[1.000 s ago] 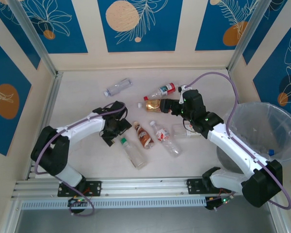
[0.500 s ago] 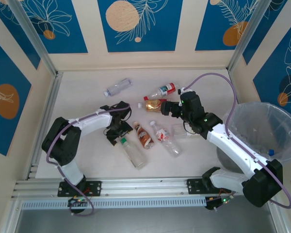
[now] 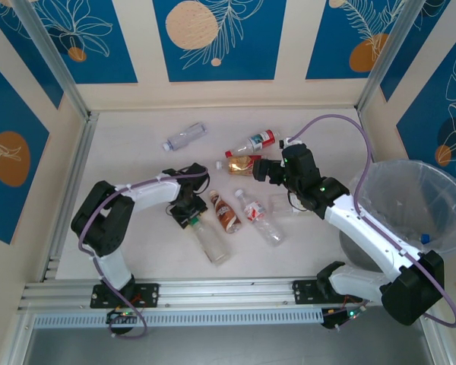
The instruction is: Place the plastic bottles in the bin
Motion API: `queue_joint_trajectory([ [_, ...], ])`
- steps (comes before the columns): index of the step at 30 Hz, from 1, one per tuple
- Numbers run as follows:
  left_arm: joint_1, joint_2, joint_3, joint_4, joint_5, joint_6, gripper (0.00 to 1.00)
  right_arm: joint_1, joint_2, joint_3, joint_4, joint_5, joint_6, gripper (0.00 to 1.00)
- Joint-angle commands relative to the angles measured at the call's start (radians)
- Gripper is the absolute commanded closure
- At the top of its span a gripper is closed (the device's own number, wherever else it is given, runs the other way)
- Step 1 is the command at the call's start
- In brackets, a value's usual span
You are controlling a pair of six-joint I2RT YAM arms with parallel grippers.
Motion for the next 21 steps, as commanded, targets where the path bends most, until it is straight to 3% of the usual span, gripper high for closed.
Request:
queue_joint_trajectory([
  [1, -0.014, 0.028, -0.006, 0.004, 0.013, -0.025, 0.47, 0.008, -0.019, 0.03, -0.015, 0.028, -0.005, 0.0],
  [10, -0.015, 0.012, -0.001, -0.011, -0.035, -0.017, 0.57, 0.01, -0.012, 0.033, -0.009, 0.03, 0.0, 0.0],
  [21, -0.014, -0.024, 0.035, -0.05, -0.117, 0.024, 0.89, 0.013, -0.032, 0.035, -0.03, 0.038, -0.003, 0.0],
])
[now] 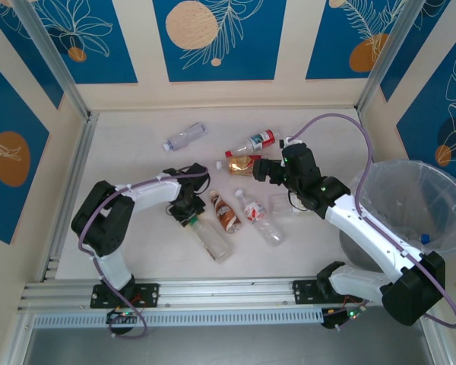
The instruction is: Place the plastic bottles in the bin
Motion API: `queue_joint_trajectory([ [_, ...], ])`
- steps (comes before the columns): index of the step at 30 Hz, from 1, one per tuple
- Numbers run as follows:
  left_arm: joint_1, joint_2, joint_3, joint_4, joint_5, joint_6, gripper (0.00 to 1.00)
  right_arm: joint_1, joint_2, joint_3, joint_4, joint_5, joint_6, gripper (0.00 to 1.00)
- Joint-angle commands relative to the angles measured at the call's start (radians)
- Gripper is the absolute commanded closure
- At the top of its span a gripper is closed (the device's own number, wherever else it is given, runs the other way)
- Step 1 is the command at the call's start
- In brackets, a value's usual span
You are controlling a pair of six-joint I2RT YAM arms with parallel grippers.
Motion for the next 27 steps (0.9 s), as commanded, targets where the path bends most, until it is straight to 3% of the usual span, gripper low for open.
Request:
queue_joint_trajectory([
  [1, -0.009, -0.034, 0.024, -0.03, -0.082, 0.008, 0.9, 0.007, -0.028, 0.017, -0.002, 0.03, -0.002, 0.0],
  [11, -0.01, -0.109, 0.061, -0.059, -0.181, 0.099, 0.91, 0.011, -0.017, 0.01, 0.035, -0.036, 0.004, 0.0],
  [14, -0.01, -0.118, 0.083, -0.079, -0.209, 0.132, 0.97, 0.011, -0.028, -0.023, 0.09, -0.102, -0.021, 0.0],
  [27, -0.01, -0.142, 0.166, -0.072, -0.233, 0.311, 1.0, 0.012, -0.081, -0.135, 0.203, -0.364, -0.029, 0.0],
])
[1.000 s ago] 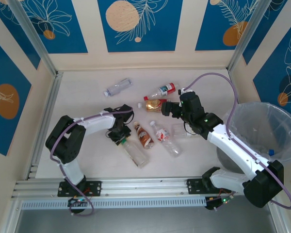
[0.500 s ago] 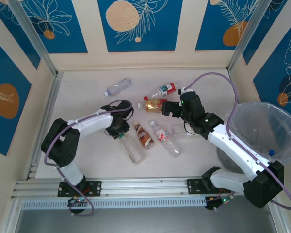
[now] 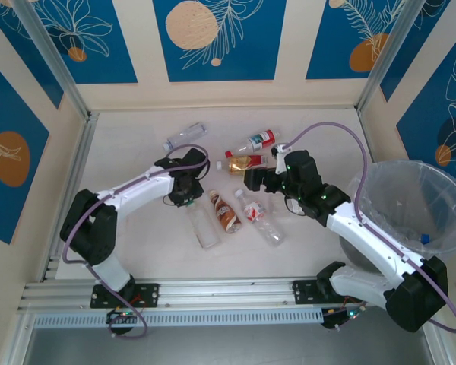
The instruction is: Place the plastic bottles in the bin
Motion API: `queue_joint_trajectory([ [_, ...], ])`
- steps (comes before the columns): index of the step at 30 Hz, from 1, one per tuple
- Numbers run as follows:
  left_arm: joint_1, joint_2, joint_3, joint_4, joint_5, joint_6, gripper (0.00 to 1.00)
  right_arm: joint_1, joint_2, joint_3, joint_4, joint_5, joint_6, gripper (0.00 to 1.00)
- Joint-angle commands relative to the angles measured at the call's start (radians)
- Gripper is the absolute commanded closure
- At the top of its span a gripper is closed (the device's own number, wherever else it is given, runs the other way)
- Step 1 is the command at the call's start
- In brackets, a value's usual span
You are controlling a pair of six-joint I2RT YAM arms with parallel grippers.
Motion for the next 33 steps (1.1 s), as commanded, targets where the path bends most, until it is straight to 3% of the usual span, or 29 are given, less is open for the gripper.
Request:
queue_joint_trajectory([
  [1, -0.009, -0.047, 0.045, -0.026, -0.037, 0.081, 1.0, 0.005, -0.027, -0.027, 0.062, -0.101, 0.014, 0.01],
  [6, -0.009, -0.093, 0.056, -0.017, -0.033, 0.132, 1.0, 0.002, -0.015, -0.049, 0.102, -0.172, 0.1, 0.01],
  [10, -0.009, -0.156, 0.04, 0.105, -0.006, 0.217, 1.0, -0.005, 0.028, -0.064, 0.188, -0.358, 0.158, 0.01],
  [16, -0.009, -0.218, 0.043, 0.274, 0.045, 0.385, 1.0, -0.003, 0.093, -0.106, 0.382, -0.486, 0.302, 0.01],
  [23, -0.01, -0.25, 0.033, 0.401, 0.179, 0.525, 1.0, 0.019, 0.143, -0.086, 0.436, -0.61, 0.255, 0.01],
  [27, -0.009, -0.241, 0.067, 0.454, 0.288, 0.561, 1.0, 0.055, 0.165, -0.082, 0.454, -0.519, 0.19, 0.01],
  [30, -0.01, -0.23, 0.107, 0.449, 0.288, 0.553, 1.0, 0.089, 0.188, -0.105, 0.548, -0.387, 0.169, 0.01],
  [33, -0.009, -0.235, 0.091, 0.497, 0.327, 0.536, 1.0, 0.106, 0.223, -0.106, 0.64, -0.367, 0.134, 0.01],
])
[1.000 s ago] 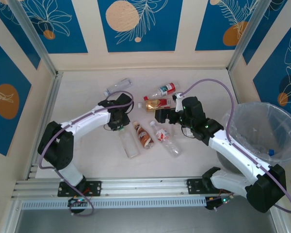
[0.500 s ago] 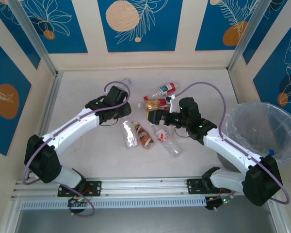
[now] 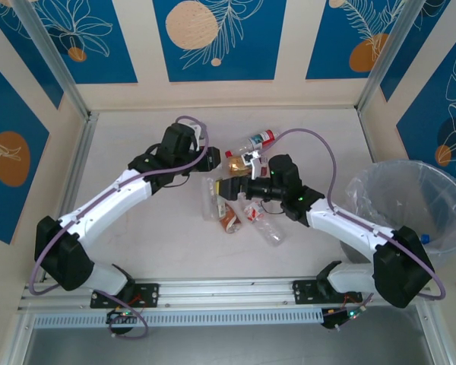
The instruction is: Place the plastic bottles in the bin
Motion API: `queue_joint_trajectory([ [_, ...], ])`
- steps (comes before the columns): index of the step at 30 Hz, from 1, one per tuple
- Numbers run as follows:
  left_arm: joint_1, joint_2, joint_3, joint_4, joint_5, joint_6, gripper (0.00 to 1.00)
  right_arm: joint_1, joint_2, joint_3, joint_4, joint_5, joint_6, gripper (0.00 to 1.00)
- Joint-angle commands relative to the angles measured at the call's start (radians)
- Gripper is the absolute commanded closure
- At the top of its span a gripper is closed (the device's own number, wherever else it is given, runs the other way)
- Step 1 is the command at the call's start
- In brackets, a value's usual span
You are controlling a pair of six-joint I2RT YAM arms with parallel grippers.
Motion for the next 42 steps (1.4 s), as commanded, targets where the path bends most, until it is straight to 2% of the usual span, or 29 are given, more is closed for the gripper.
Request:
queue_joint_trajectory([
  [1, -0.011, -0.016, 0.018, 0.088, 0.082, 0.009, 1.0, 0.021, 0.041, 0.004, 0.133, 0.074, -0.071, 0.01],
  [6, -0.01, -0.022, 0.015, 0.081, 0.071, 0.006, 1.0, 0.055, 0.09, 0.047, 0.16, 0.036, -0.129, 0.0],
  [13, -0.011, -0.023, 0.006, 0.108, 0.106, -0.004, 1.0, 0.08, 0.142, 0.095, 0.106, 0.105, -0.154, 0.01],
  [20, -0.012, -0.017, 0.006, 0.105, 0.119, 0.01, 1.0, 0.083, 0.151, 0.105, 0.097, 0.099, -0.176, 0.19],
  [25, -0.011, -0.015, 0.014, 0.101, 0.121, 0.013, 1.0, 0.084, 0.146, 0.099, 0.077, 0.087, -0.206, 0.39],
  [31, -0.011, -0.012, 0.009, 0.117, 0.131, 0.005, 1.0, 0.087, 0.136, 0.087, 0.059, 0.091, -0.207, 0.41],
  [37, -0.012, -0.01, -0.007, 0.14, 0.151, -0.006, 0.89, 0.094, 0.121, 0.065, 0.062, 0.119, -0.209, 0.44],
  [42, -0.011, -0.017, -0.011, 0.139, 0.146, 0.007, 0.73, 0.096, 0.104, 0.043, 0.063, 0.141, -0.206, 0.46],
])
